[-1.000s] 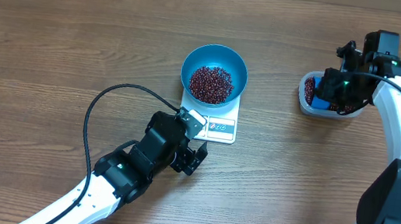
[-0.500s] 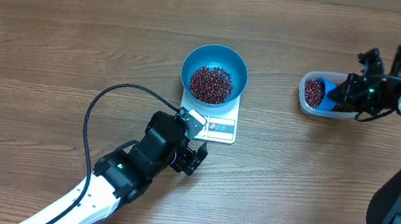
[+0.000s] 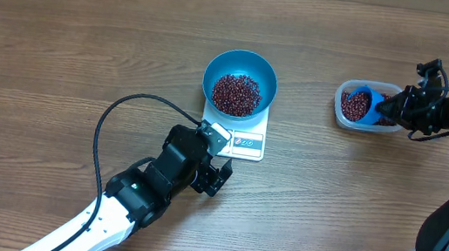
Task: Scoop item into bowl and weigh 150g on scale
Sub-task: 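Lift the filled scoop out of the container with the right gripper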
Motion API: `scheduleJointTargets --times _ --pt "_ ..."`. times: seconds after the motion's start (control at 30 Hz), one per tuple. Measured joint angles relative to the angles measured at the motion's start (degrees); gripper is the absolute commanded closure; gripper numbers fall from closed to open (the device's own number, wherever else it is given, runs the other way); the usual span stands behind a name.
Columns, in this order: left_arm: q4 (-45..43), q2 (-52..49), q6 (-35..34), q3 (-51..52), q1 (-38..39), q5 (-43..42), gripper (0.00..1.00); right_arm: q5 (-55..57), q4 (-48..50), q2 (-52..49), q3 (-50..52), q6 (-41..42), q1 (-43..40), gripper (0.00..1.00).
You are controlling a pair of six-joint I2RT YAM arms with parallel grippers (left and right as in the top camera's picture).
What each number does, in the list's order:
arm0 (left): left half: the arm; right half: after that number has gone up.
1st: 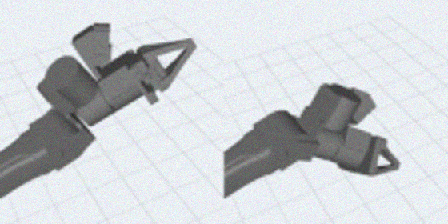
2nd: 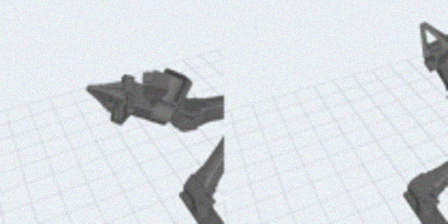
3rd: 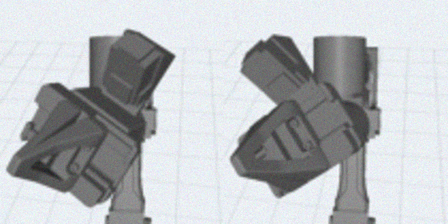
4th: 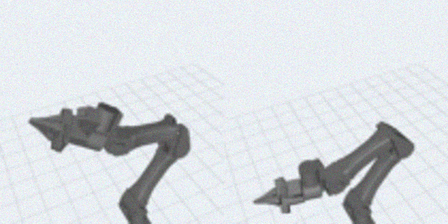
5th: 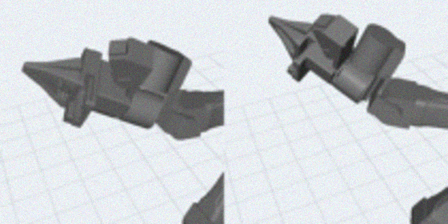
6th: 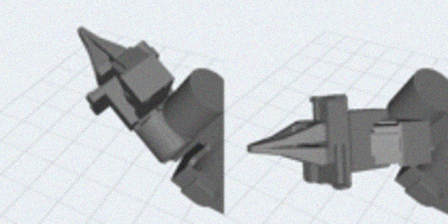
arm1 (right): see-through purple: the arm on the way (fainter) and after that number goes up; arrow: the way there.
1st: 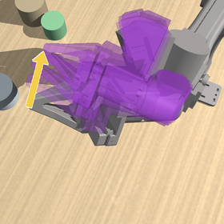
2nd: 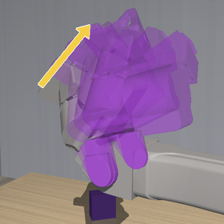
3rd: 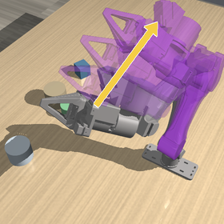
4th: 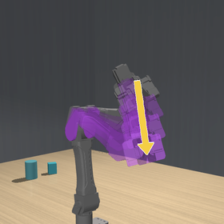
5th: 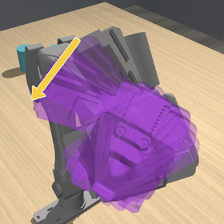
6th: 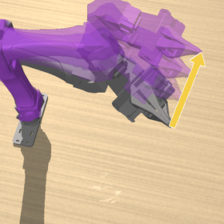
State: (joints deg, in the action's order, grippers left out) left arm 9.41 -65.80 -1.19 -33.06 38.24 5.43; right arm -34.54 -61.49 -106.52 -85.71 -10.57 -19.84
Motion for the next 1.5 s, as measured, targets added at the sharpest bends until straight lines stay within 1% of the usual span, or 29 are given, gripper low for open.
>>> scheduleJointTargets --times 0.37,0.57,0.73,0.97,1.5 --pt "0.00 0.00 0.00 0.00 0.00 0.00 0.01 -3.04 0.37 0.00 0.00 0.04 -0.98 0.96" --pt "0.00 0.00 0.00 0.00 0.00 0.00 0.00 -7.43 0.09 0.00 0.02 0.07 -6.45 0.96" --pt "0.00 0.00 0.00 0.00 0.00 0.00 0.00 -14.58 -0.59 0.00 0.02 0.04 -11.87 0.96" --pt "0.00 0.00 0.00 0.00 0.00 0.00 0.00 -22.38 -1.14 0.00 0.02 0.00 -15.43 0.96" --pt "0.00 0.00 0.00 0.00 0.00 0.00 0.00 -38.36 -4.55 0.00 0.02 0.04 -15.76 0.96"
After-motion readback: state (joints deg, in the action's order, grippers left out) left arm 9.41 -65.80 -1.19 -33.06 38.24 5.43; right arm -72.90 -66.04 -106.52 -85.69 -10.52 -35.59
